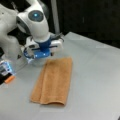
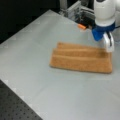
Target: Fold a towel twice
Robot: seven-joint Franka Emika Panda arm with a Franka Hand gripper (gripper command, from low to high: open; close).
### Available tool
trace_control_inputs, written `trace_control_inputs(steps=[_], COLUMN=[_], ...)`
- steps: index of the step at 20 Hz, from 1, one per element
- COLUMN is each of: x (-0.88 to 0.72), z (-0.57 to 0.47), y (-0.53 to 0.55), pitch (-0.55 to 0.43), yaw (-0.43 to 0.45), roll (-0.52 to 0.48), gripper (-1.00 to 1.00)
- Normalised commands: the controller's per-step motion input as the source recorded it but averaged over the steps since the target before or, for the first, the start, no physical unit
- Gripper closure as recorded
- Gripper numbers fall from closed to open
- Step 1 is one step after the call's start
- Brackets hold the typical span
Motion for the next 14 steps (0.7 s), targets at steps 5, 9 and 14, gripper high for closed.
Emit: trace_control_inputs(steps=[5,9,14], x=[-0.31,-0.03,0.43], z=[-0.01,0.23,0.26], y=[0.0,0.17,0.34], pitch=[-0.186,-0.153,-0.034], yaw=[-0.007,0.117,0.261], roll=[0.068,-0.051,-0.171], gripper=[-1.0,-1.0,-1.0])
